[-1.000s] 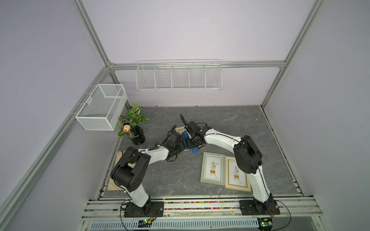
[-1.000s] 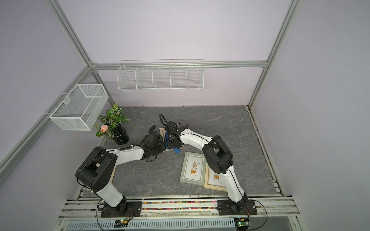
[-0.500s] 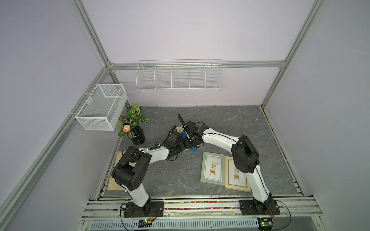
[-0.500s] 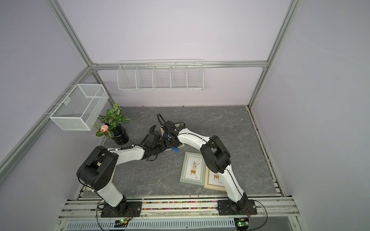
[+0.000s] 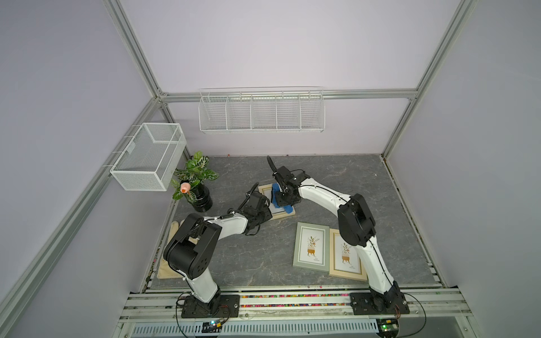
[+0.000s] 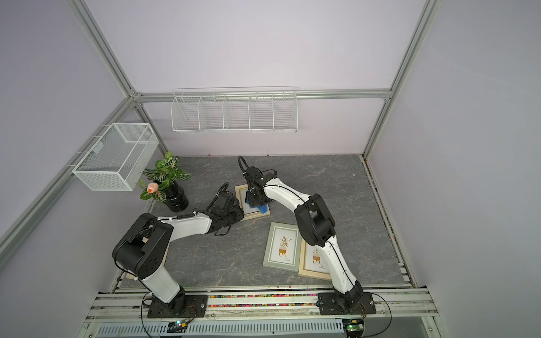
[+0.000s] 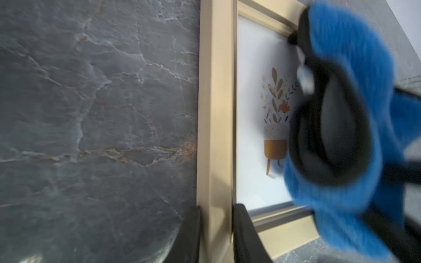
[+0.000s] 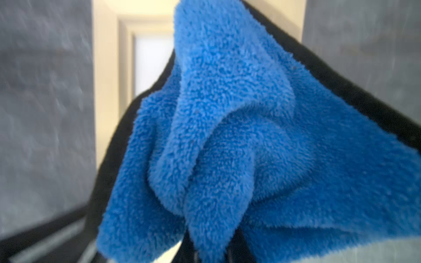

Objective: Wipe the picture frame with a cloth
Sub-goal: Wipe the dirt from the picture frame.

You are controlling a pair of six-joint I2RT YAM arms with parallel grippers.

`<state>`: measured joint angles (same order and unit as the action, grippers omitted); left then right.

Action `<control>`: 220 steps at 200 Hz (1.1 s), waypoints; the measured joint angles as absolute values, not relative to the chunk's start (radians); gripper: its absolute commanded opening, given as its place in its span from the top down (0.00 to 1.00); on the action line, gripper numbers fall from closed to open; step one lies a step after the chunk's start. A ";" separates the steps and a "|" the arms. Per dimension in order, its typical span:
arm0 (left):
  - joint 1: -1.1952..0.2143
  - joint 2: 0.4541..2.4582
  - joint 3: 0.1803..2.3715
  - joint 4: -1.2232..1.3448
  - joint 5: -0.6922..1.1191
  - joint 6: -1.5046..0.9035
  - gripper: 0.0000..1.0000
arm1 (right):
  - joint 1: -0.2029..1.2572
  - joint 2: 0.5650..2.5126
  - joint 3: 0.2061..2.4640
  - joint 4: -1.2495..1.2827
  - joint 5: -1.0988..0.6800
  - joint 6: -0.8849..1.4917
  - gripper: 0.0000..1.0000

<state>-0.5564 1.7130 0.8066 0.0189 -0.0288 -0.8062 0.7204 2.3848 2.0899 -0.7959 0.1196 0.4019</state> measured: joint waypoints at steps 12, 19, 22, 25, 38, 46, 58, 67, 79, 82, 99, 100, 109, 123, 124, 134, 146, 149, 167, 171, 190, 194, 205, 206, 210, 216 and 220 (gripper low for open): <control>-0.556 1.713 0.806 0.020 -0.029 -0.804 0.76 | 0.716 2.454 2.196 -0.828 0.137 0.389 0.93; -0.556 1.713 0.805 0.022 -0.029 -0.803 0.76 | 0.713 2.496 2.258 -0.854 0.145 0.383 0.93; -0.556 1.712 0.804 0.022 -0.029 -0.802 0.76 | 0.712 2.513 2.283 -0.866 0.148 0.381 0.93; -0.556 1.712 0.803 0.023 -0.029 -0.802 0.76 | 0.711 2.527 2.304 -0.876 0.150 0.377 0.93; -0.556 1.711 0.799 0.029 -0.029 -0.802 0.76 | 0.711 2.553 2.344 -0.904 0.158 0.368 0.93; -0.556 1.710 0.798 0.030 -0.030 -0.800 0.76 | 0.715 2.548 2.341 -0.913 0.166 0.363 0.93; -0.556 1.709 0.796 0.035 -0.030 -0.799 0.76 | 0.723 2.505 2.263 -0.891 0.175 0.357 0.93; -0.556 1.708 0.794 0.037 -0.031 -0.795 0.76 | 0.730 2.456 2.173 -0.862 0.177 0.358 0.93; -0.556 1.708 0.793 0.039 -0.033 -0.791 0.76 | 0.742 2.381 2.049 -0.824 0.169 0.360 0.92; -0.556 1.708 0.793 0.039 -0.033 -0.790 0.76 | 0.744 2.362 2.020 -0.818 0.167 0.360 0.92; -0.556 1.708 0.791 0.043 -0.034 -0.786 0.76 | 0.761 2.297 1.930 -0.806 0.157 0.366 0.93; -0.556 1.708 0.791 0.044 -0.034 -0.785 0.76 | 0.762 2.296 1.928 -0.806 0.156 0.366 0.93; -0.556 1.707 0.789 0.045 -0.033 -0.783 0.76 | 0.766 2.293 1.926 -0.806 0.153 0.367 0.93; -0.556 1.707 0.788 0.047 -0.033 -0.778 0.76 | 0.764 2.313 1.958 -0.816 0.140 0.367 0.93; -0.556 1.707 0.788 0.048 -0.033 -0.778 0.76 | 0.764 2.315 1.962 -0.817 0.140 0.367 0.93; -0.556 1.707 0.787 0.049 -0.033 -0.776 0.76 | 0.759 2.352 2.020 -0.823 0.132 0.367 0.93; -0.556 1.705 0.785 0.052 -0.033 -0.774 0.76 | 0.751 2.408 2.109 -0.836 0.128 0.367 0.93; -0.556 1.705 0.784 0.053 -0.033 -0.773 0.76 | 0.749 2.423 2.131 -0.837 0.126 0.366 0.93; -0.556 1.703 0.778 0.062 -0.033 -0.773 0.76 | 0.738 2.521 2.293 -0.879 0.124 0.366 0.93; -0.556 1.702 0.778 0.064 -0.033 -0.773 0.76 | 0.736 2.539 2.324 -0.890 0.124 0.365 0.93; -0.556 1.702 0.774 0.069 -0.033 -0.773 0.76 | 0.733 2.599 2.439 -0.939 0.123 0.362 0.93; -0.556 1.702 0.774 0.069 -0.033 -0.773 0.76 | 0.733 2.602 2.445 -0.945 0.123 0.362 0.93; -0.556 1.700 0.774 0.068 -0.033 -0.773 0.76 | 0.735 2.598 2.434 -0.951 0.127 0.359 0.93; -0.556 1.700 0.774 0.068 -0.033 -0.773 0.76 | 0.736 2.596 2.429 -0.950 0.129 0.359 0.93; -0.556 1.700 0.774 0.068 -0.033 -0.772 0.76 | 0.738 2.589 2.413 -0.945 0.131 0.359 0.93; -0.556 1.700 0.774 0.067 -0.033 -0.772 0.76 | 0.741 2.569 2.372 -0.930 0.134 0.359 0.93; -0.556 1.700 0.774 0.067 -0.033 -0.772 0.76 | 0.743 2.553 2.340 -0.914 0.135 0.358 0.93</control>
<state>-0.5564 1.6997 0.7738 0.0673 -0.0334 -0.7719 0.7433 2.5530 2.3398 -0.9138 0.1349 0.3584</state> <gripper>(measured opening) 0.238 0.137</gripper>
